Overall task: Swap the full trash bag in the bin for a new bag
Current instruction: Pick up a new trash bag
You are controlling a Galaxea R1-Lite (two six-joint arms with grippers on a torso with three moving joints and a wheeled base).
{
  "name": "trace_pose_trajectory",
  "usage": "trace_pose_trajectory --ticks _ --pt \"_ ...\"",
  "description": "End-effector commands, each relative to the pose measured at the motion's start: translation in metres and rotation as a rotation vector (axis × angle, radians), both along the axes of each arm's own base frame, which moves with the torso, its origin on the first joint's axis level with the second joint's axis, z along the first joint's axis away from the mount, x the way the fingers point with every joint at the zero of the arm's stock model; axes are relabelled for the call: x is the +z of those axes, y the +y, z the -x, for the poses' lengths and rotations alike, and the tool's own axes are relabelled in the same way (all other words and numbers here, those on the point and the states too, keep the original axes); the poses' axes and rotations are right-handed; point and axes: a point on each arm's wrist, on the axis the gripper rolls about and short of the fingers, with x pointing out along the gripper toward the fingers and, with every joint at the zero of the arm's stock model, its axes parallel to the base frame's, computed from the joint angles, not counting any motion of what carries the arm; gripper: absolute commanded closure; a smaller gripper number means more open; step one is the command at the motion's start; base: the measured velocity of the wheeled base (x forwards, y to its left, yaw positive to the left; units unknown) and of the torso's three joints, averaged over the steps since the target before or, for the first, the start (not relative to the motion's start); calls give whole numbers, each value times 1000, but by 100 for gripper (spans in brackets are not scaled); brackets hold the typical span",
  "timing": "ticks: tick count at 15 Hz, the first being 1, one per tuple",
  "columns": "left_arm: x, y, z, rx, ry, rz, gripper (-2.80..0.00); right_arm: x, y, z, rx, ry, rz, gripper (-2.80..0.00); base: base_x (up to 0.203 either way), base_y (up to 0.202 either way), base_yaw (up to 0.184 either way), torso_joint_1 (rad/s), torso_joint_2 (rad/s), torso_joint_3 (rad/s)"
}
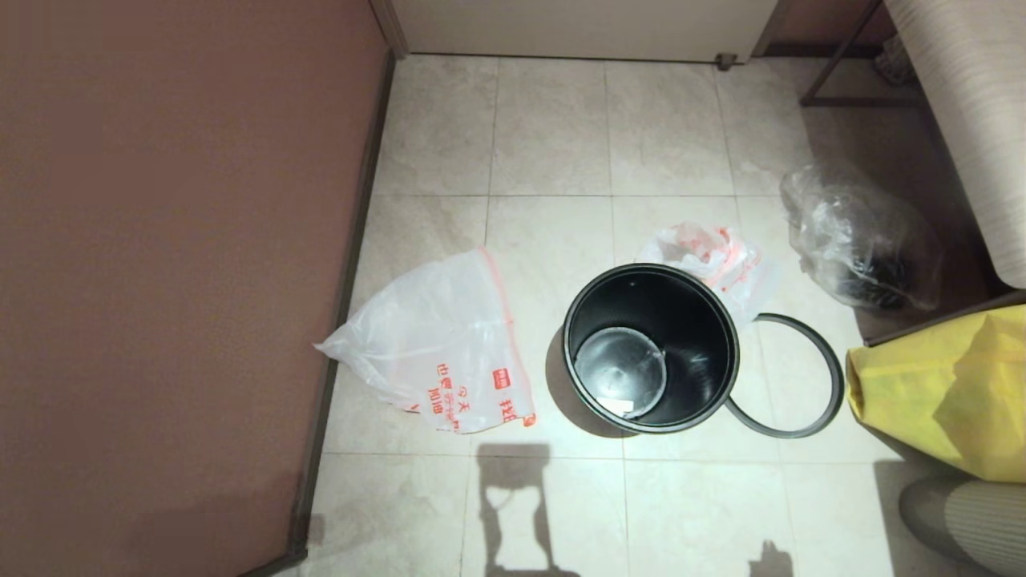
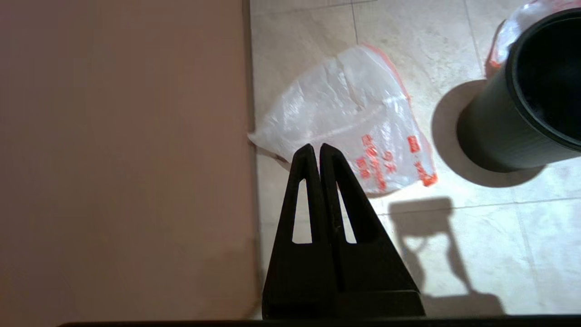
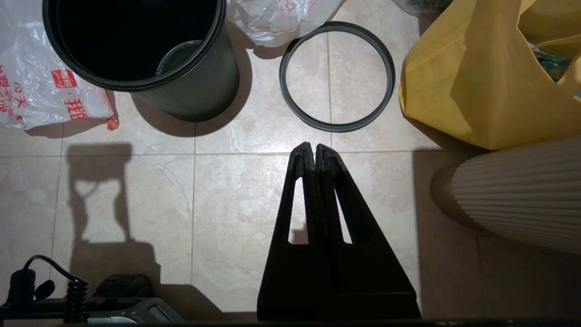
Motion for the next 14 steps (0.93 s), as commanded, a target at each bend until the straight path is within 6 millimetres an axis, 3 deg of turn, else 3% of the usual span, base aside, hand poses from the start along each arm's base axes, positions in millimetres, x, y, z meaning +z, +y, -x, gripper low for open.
trace_pose_trajectory --ticks 1,4,6,10,13,14 --pt "26 0 -45 2 125 -59 0 0 0 0 0 2 0 0 0 0 0 0 0 0" --pt "51 -3 -118 17 220 -163 0 0 0 0 0 2 1 0 0 0 0 0 0 0" --pt "44 -25 -170 43 341 -256 0 0 0 0 0 2 0 0 0 0 0 0 0 0" --pt "-25 -87 -277 135 609 -408 0 0 0 0 0 2 0 0 0 0 0 0 0 0" --pt "-78 -125 -357 190 669 -448 0 0 0 0 0 2 0 0 0 0 0 0 0 0" --pt "-81 -136 -384 206 636 -432 -280 0 0 0 0 2 0 0 0 0 0 0 0 0"
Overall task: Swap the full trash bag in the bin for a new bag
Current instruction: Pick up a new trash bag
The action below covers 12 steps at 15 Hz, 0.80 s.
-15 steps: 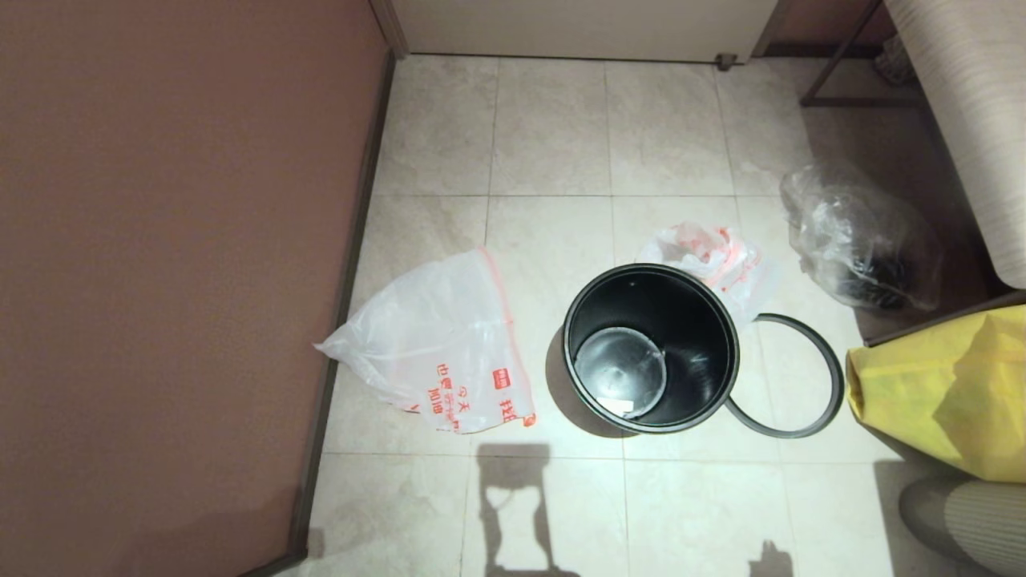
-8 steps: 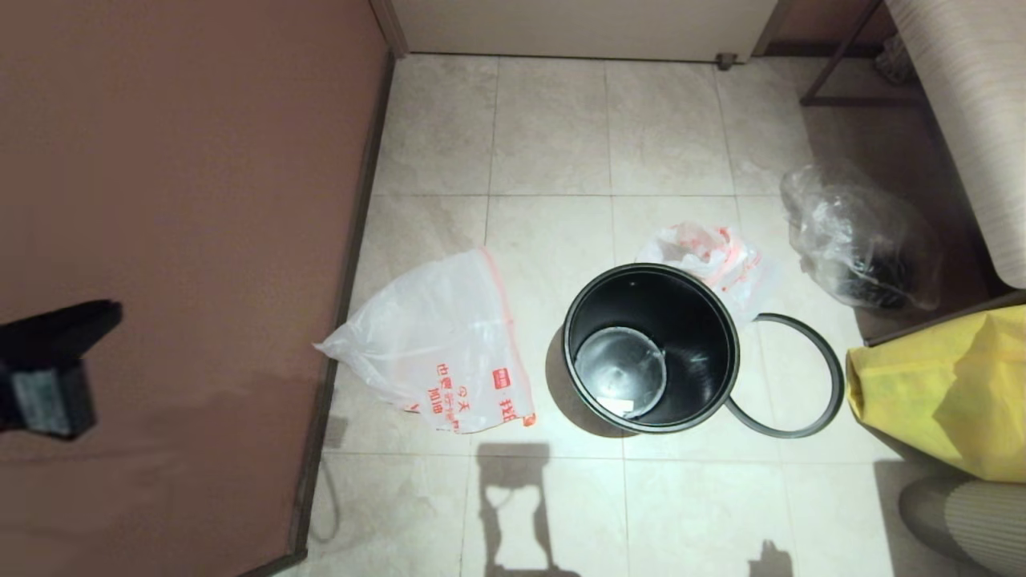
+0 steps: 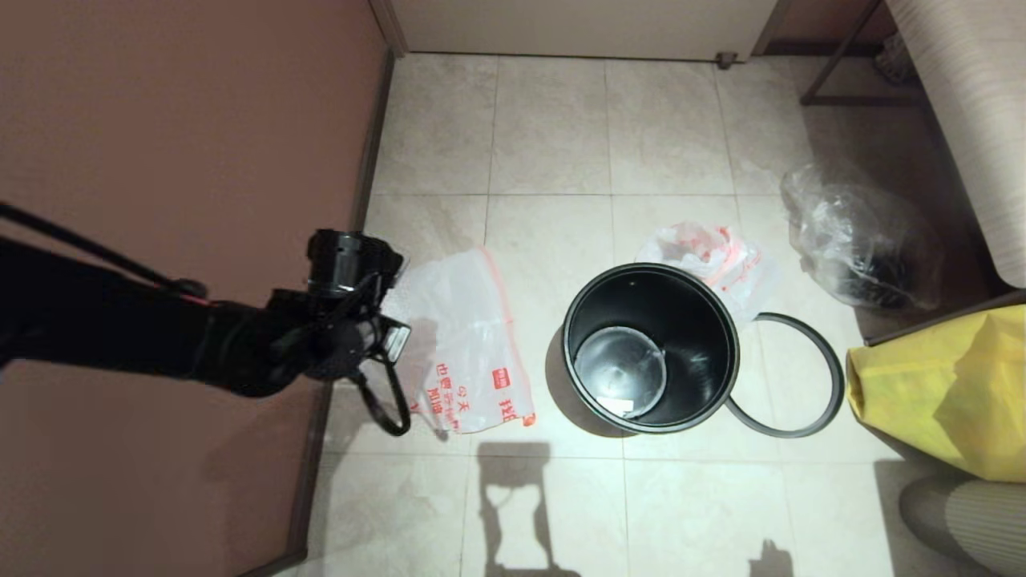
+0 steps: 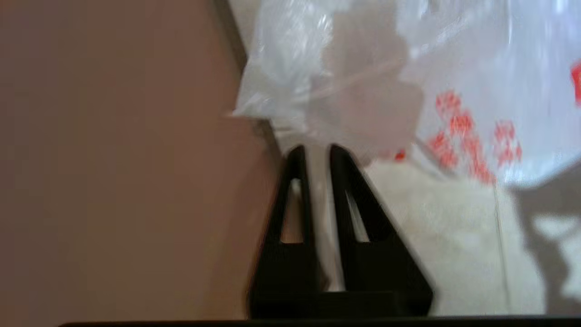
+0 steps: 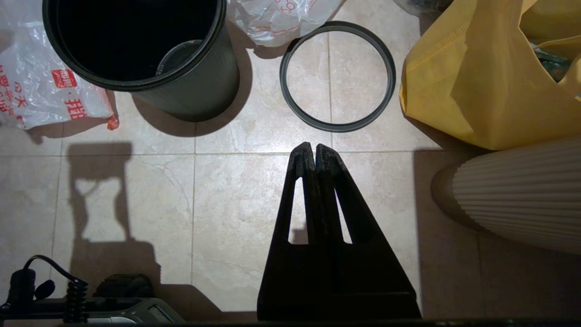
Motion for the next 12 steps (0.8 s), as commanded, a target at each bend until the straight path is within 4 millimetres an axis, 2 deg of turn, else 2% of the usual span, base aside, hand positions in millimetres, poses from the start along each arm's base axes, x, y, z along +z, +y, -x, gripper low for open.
trace_pose_trajectory --ticks 1,3,6,8,10,12 --pt "-55 -24 -54 6 77 -38 -280 0 0 0 0 2 -1 0 0 0 0 0 0 0" --pt "-62 -42 -86 18 68 -31 -280 0 0 0 0 2 0 0 0 0 0 0 0 0" --pt "-72 -66 -108 43 128 5 -280 0 0 0 0 2 -1 0 0 0 0 0 0 0" --pt "-85 -84 -105 41 230 42 -280 0 0 0 0 2 -1 0 0 0 0 0 0 0" --pt "-97 -104 -98 -16 266 168 -280 0 0 0 0 2 0 0 0 0 0 0 0 0" --pt "-116 -108 -101 -19 281 175 -280 0 0 0 0 2 -1 0 0 0 0 0 0 0"
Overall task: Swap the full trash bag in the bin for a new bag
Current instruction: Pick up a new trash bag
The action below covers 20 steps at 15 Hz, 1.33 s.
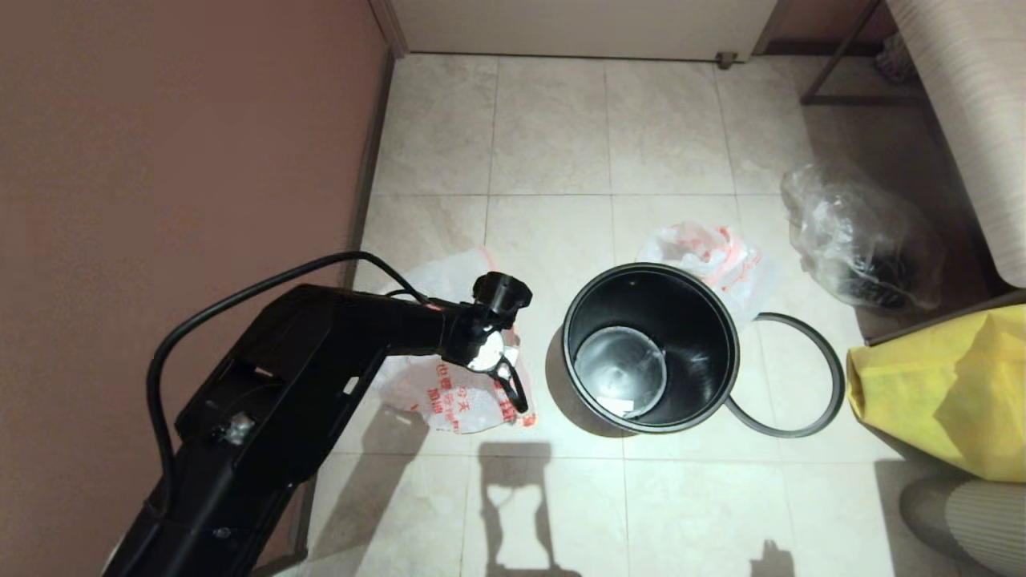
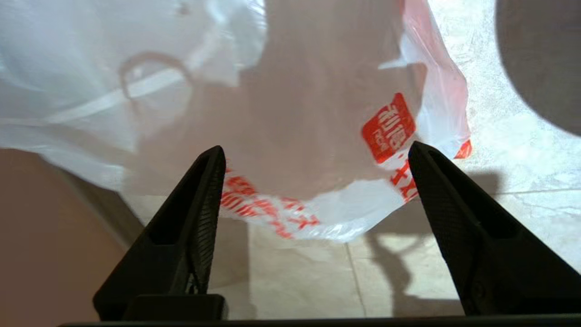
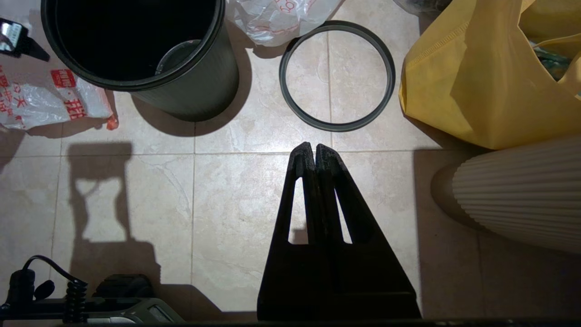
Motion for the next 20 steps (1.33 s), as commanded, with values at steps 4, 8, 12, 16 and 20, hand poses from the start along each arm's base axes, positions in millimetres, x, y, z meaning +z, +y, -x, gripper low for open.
trace_pose_trajectory --ticks 4,8,12,16,20 --pt "-50 14 -31 59 -96 45 -280 0 0 0 0 2 -1 0 0 0 0 0 0 0" --pt "-71 24 -40 85 -114 52 -280 0 0 0 0 2 -1 0 0 0 0 0 0 0" --pt "-89 27 -41 66 -96 57 0 0 0 0 0 2 -1 0 0 0 0 0 0 0" --pt "-86 36 -45 91 -101 63 0 0 0 0 0 2 -1 0 0 0 0 0 0 0" --pt "-78 38 -41 102 -101 71 0 0 0 0 0 2 0 0 0 0 0 0 0 0"
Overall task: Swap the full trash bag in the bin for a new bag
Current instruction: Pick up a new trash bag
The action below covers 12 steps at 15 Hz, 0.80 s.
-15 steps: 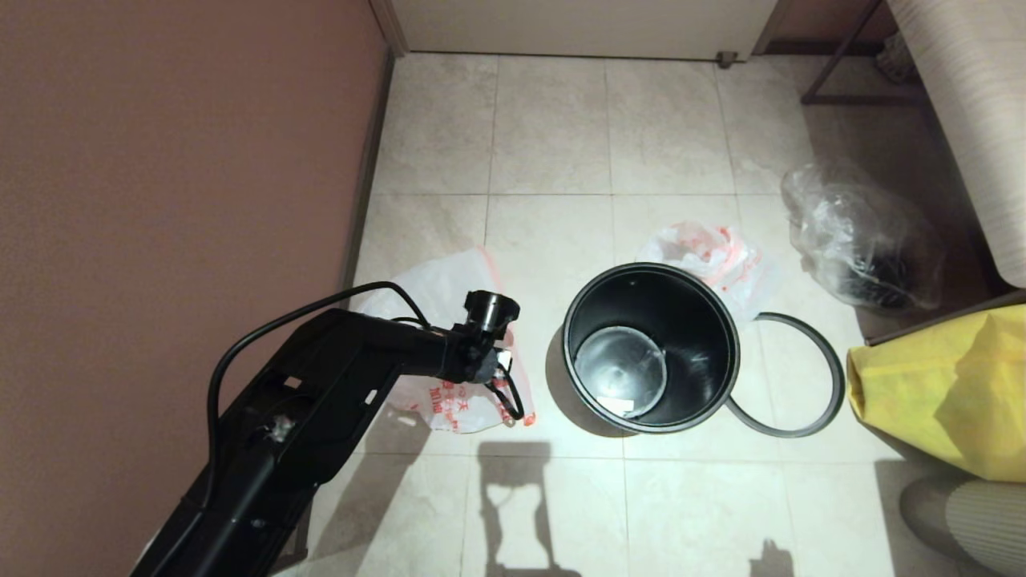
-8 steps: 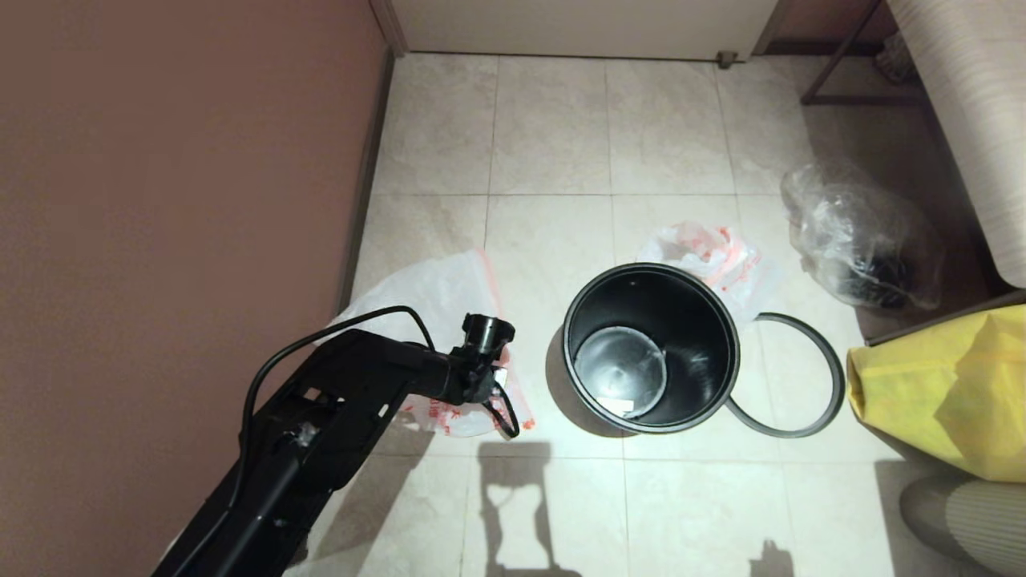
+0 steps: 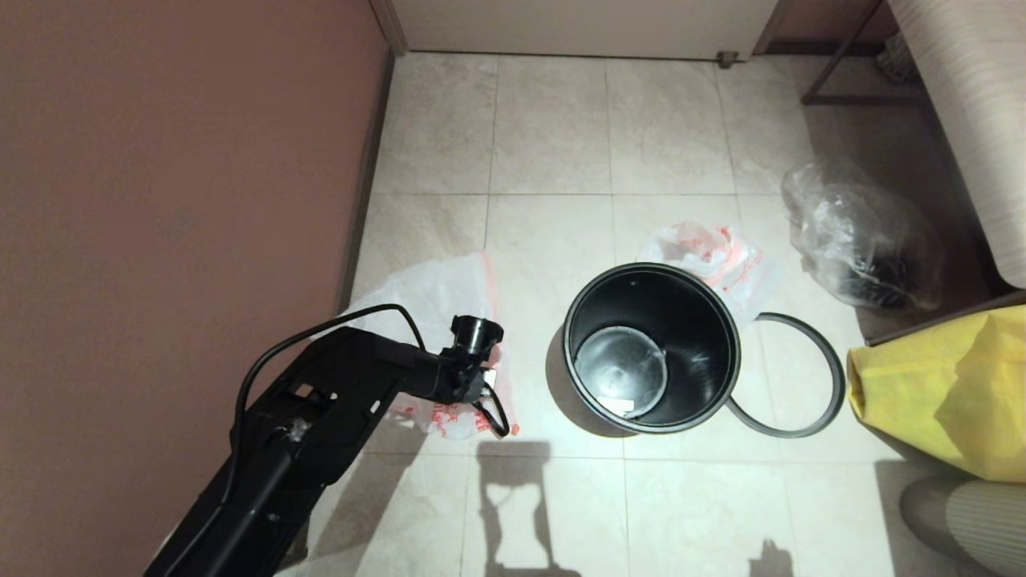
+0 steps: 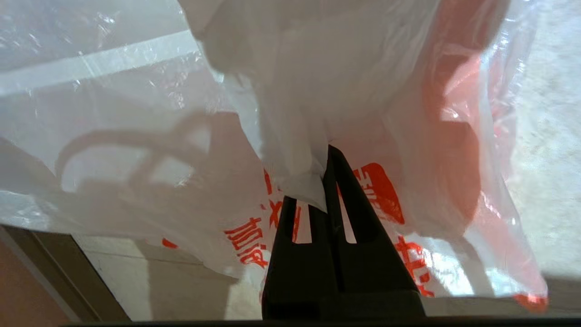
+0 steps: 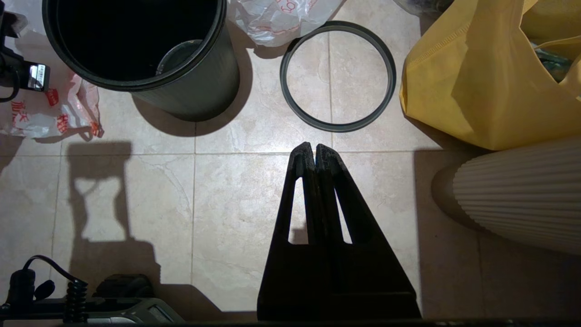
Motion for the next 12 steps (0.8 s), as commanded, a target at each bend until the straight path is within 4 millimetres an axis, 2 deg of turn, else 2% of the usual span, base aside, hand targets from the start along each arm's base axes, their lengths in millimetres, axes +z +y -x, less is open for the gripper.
trace_pose_trajectory --ticks 1,2,3,5,7,10,12 --pt "13 1 4 3 -11 4 0 0 0 0 0 2 0 0 0 0 0 0 0 0" --pt "25 2 10 11 -14 17 0 0 0 0 0 2 0 0 0 0 0 0 0 0" --pt "45 3 19 20 -27 40 0 0 0 0 0 2 -1 0 0 0 0 0 0 0" --pt "86 6 49 37 -45 76 0 0 0 0 0 2 -1 0 0 0 0 0 0 0" --pt "132 11 90 59 -84 115 0 0 0 0 0 2 0 0 0 0 0 0 0 0" --pt "209 24 166 46 -198 207 0 0 0 0 0 2 -1 0 0 0 0 0 0 0" --pt "256 38 225 -10 -274 285 0 0 0 0 0 2 0 0 0 0 0 0 0 0"
